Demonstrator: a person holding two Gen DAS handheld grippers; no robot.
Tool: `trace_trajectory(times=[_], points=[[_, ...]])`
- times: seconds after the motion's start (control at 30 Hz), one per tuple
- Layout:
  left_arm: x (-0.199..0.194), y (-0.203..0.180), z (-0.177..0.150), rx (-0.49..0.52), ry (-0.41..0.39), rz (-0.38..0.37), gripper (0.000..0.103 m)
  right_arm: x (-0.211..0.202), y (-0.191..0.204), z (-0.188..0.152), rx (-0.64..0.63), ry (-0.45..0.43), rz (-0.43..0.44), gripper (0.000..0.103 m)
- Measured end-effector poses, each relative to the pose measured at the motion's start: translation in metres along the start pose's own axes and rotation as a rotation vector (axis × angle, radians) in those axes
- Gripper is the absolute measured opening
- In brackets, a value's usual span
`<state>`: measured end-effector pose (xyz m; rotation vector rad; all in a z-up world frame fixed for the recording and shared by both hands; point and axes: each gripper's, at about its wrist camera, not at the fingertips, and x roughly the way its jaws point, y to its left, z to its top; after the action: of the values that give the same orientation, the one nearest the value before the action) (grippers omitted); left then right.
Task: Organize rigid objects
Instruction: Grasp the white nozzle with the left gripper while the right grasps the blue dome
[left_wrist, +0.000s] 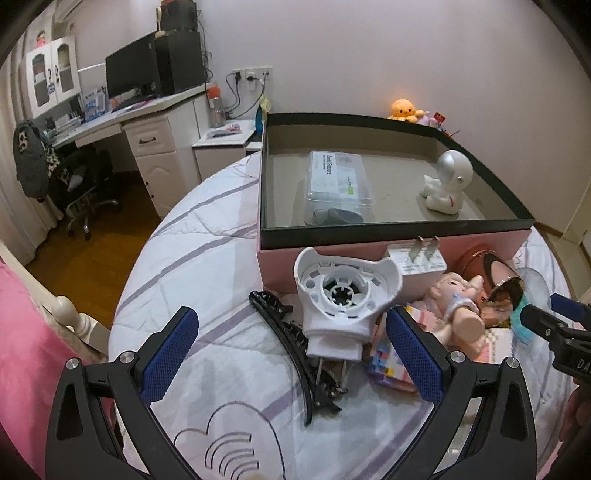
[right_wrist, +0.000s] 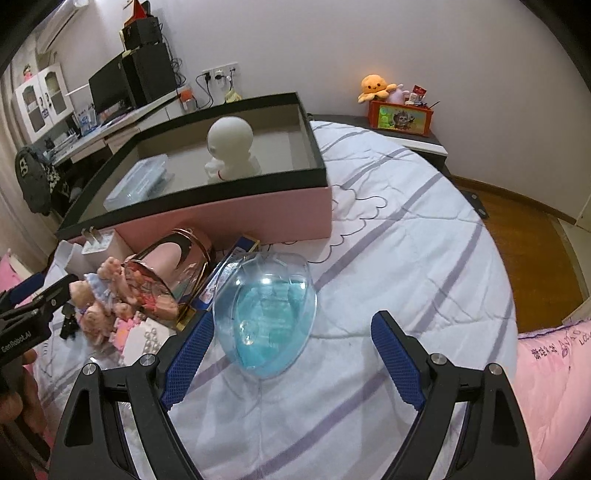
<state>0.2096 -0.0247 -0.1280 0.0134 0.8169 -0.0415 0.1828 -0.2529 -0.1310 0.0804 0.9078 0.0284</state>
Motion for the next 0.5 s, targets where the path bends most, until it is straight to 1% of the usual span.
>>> trace_trajectory(times=[0.13,0.2,0.3,0.33,0.37,0.4,0.43,0.5], points=[[0.009,-0.001,0.005,0.004,0.007,-0.016,0.101,0.013,0.003,0.002,-0.016,0.022,-0.015,0.087],[0.012,-0.003,0.006,0.011,0.012,-0.033,0.096,0.016,0.003,0.002,-0.019,0.020,-0.019,0.085],[0.016,-0.002,0.008,0.004,0.016,-0.072,0.091,0.018,0.003,0.003,-0.032,0.013,-0.026,0.079],[0.017,-0.002,0.007,0.002,0.017,-0.090,0.085,0.018,0.003,0.003,-0.037,0.010,-0.028,0.075],[0.017,-0.002,0.007,-0.001,0.020,-0.112,0.073,0.018,0.003,0.003,-0.042,0.007,-0.030,0.072],[0.017,-0.003,0.007,-0.002,0.021,-0.134,0.066,0.017,0.003,0.004,-0.044,0.004,-0.030,0.064],[0.015,-0.005,0.007,0.011,0.017,-0.149,0.054,0.016,0.003,0.004,-0.046,-0.001,-0.026,0.061],[0.013,-0.009,0.006,0.031,0.017,-0.144,0.054,0.014,0.003,0.003,-0.040,-0.003,-0.019,0.061]])
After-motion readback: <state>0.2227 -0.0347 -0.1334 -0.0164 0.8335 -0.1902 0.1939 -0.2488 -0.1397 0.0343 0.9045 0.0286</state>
